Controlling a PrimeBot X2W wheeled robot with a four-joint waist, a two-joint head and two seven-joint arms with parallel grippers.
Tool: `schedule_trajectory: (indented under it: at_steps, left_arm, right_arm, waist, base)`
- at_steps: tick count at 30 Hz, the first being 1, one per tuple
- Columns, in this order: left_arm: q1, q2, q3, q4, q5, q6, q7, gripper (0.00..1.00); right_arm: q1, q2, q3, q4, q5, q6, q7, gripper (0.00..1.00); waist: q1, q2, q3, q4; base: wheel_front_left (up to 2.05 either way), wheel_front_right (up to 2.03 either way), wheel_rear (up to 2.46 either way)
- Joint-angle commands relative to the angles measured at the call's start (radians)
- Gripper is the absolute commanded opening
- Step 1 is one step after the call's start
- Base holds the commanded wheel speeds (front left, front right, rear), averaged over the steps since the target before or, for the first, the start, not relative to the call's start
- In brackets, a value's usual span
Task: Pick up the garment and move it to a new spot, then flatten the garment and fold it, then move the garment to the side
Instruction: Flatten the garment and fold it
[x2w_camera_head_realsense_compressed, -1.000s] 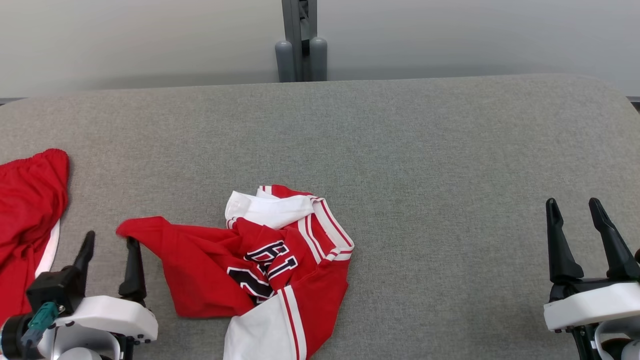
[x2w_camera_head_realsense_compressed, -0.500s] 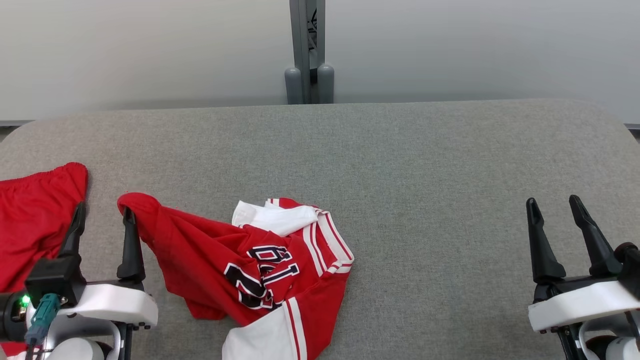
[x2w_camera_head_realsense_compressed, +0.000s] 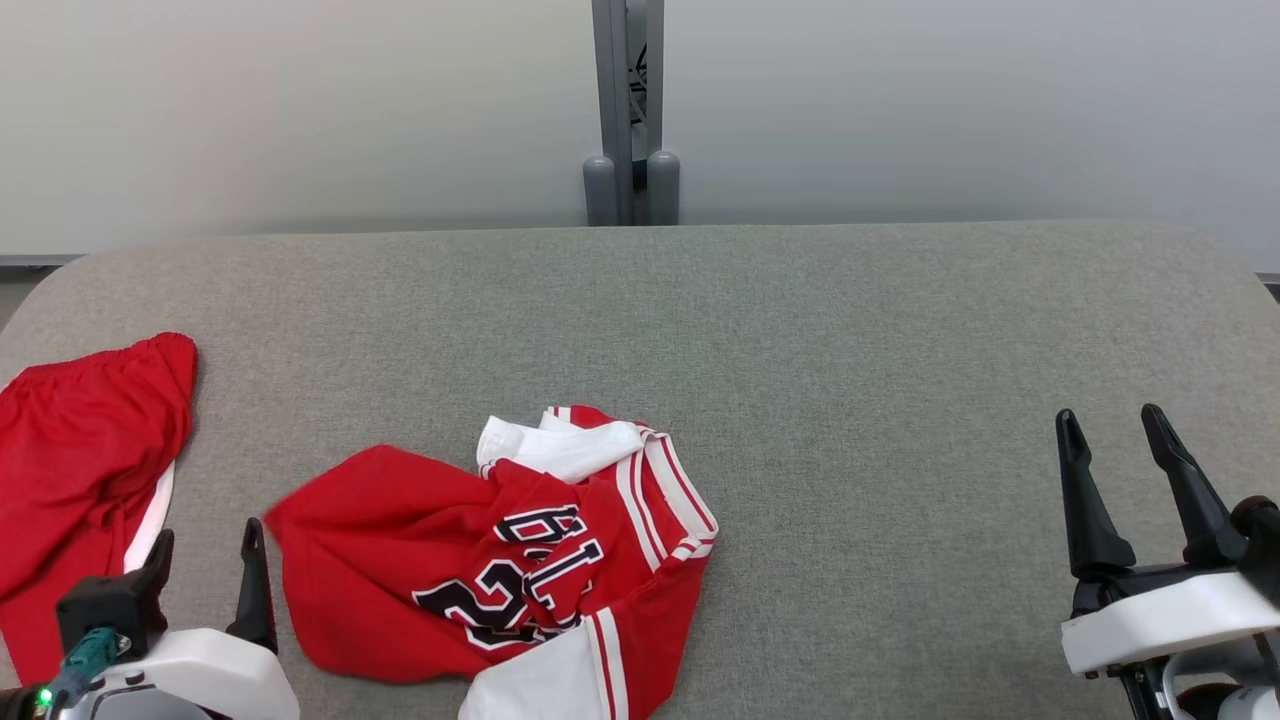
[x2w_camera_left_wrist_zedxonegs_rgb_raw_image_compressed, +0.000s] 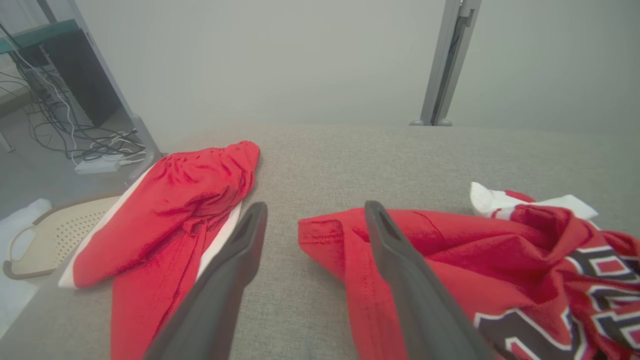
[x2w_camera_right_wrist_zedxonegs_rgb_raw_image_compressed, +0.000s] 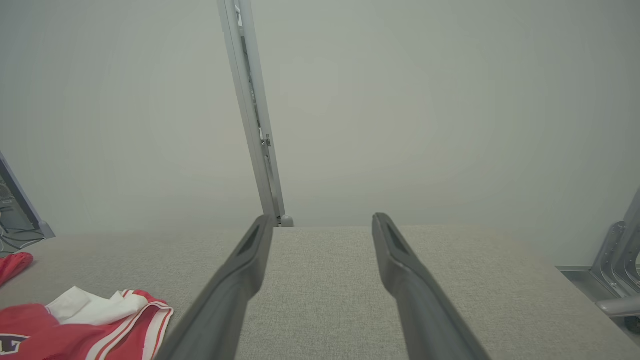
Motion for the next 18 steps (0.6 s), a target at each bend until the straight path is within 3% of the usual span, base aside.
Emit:
schedule_trajectory:
  at_steps: [1,9,18]
  left_arm:
    - [0.001,0.015,0.010,-0.007,-0.001,0.006,0.006,1.00]
    - [-0.001,0.013,0.020,-0.095,0.023,0.036,-0.032,1.00]
    - [-0.087,-0.013,-0.043,-0.158,0.057,-0.006,-0.062,1.00]
  right_arm:
    - [0.005,-0.004,-0.006,-0.006,-0.001,0.000,0.002,1.00]
    - [0.003,-0.004,-0.018,-0.012,-0.006,0.000,0.006,1.00]
    - [-0.005,-0.005,-0.005,-0.019,-0.015,0.000,0.008,1.00]
  waist:
    - [0.0000,0.0000,-0.001,0.003]
    - [0.0000,0.0000,-0.005,0.021]
    - [0.0000,0.0000,-0.012,0.019]
  base:
    - [0.00,0.00,0.00]
    - [0.00,0.00,0.00]
    - [0.00,0.00,0.00]
